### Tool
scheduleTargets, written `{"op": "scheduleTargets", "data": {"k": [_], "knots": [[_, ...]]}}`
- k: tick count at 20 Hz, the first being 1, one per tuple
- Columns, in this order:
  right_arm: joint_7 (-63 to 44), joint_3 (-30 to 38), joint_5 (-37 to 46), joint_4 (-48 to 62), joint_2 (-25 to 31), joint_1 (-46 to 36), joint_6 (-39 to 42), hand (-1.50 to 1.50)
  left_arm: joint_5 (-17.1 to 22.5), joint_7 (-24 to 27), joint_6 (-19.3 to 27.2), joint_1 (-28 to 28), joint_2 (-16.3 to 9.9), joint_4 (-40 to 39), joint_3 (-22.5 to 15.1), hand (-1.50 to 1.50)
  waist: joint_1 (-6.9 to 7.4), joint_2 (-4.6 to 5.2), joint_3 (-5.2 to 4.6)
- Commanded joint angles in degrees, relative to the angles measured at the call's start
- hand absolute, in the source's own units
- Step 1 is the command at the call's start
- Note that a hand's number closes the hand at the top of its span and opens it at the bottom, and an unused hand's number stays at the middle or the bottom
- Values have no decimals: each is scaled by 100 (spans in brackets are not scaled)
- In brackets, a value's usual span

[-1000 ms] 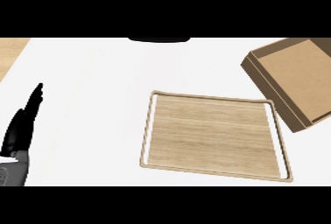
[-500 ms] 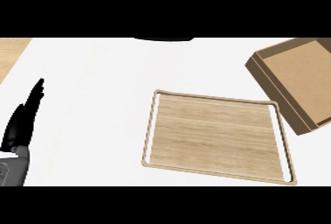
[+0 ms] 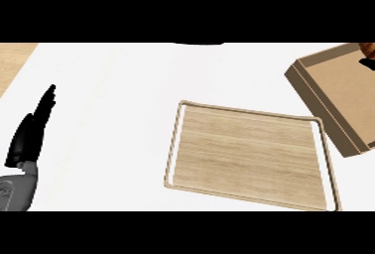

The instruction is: Pick the croissant from the tray and place it in the cardboard box

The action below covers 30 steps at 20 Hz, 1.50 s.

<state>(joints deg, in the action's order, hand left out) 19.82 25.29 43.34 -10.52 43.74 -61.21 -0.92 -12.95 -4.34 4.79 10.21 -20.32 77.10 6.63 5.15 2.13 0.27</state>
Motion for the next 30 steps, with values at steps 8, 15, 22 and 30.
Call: {"op": "scheduleTargets", "data": {"k": [8,15,22,30], "knots": [[-123,388,-356,313,-274,-3,66,-150,-38,104,11,23,31,-54,-5,0,39,39,9],[510,998,-937,82,-49,93,-276,-150,-38,51,42,-333,170,265,-94,0,48,-8,18],[831,1696,-1629,142,338,196,153,-150,-38,28,42,-78,35,67,59,0,-60,11,21],[941,2057,-1964,272,1342,901,1049,-150,42,256,14,-242,6,-113,194,0,-220,-24,17]]}}
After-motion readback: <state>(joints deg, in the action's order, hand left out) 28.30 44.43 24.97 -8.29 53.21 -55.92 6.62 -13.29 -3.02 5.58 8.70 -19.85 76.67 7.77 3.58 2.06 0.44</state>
